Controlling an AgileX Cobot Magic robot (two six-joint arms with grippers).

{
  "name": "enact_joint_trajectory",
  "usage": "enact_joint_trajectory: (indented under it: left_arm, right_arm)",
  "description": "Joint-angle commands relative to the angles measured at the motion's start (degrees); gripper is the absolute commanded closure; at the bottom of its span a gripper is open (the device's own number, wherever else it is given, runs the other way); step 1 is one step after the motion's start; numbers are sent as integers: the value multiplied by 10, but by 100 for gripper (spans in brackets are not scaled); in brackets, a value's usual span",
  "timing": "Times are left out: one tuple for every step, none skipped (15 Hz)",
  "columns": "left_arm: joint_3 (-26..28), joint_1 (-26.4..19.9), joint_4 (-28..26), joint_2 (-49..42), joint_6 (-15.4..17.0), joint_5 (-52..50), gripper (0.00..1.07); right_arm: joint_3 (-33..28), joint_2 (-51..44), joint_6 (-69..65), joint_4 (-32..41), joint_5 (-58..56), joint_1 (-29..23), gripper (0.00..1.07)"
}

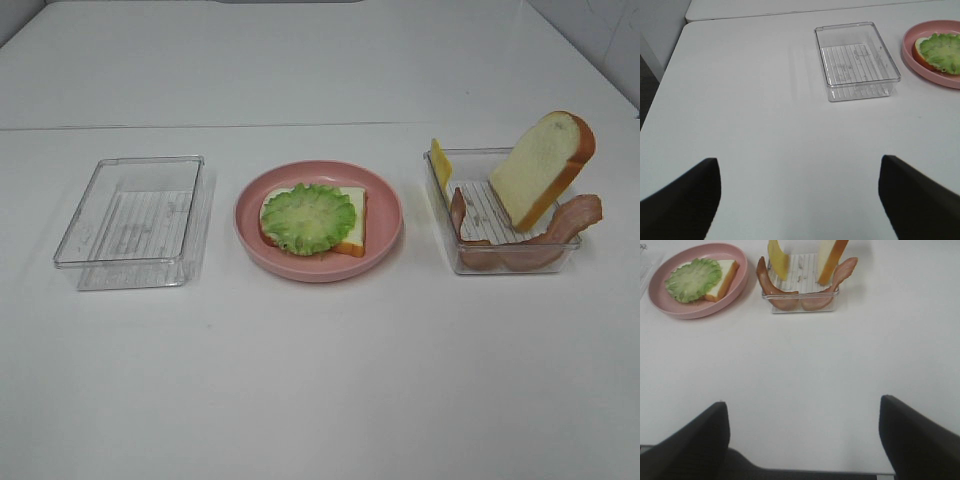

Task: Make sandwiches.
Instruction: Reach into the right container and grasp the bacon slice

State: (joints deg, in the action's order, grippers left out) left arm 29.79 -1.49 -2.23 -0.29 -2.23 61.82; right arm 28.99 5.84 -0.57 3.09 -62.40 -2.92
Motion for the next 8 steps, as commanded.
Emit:
enact_joint_trajectory:
  left_arm:
    - [-1,0,-2,-7,-1,-3,28]
    - [-1,0,-2,-7,-1,-3,28]
    - [-1,0,-2,-7,-1,-3,28]
    - [-1,0,-2,-7,-1,-3,28]
    - [-1,0,-2,-7,-1,-3,28]
    - [-1,0,-2,-7,-1,-3,28]
    - [-1,0,-2,-7,-1,-3,28]
    - [-1,0,-2,-7,-1,-3,28]
  right_arm:
    - [26,75,-19,-31,56,3,28]
    - [30,97,-28,-31,72,3,28]
    - [41,165,-38,-41,111,3,28]
    - [53,218,-38,-40,129,3,28]
    - [72,269,-40,-40,132,3,28]
    - [109,350,-42,-41,132,3,25]
    - [121,379,-43,-42,131,3,24]
    - [153,433,-49,-44,125,3,20]
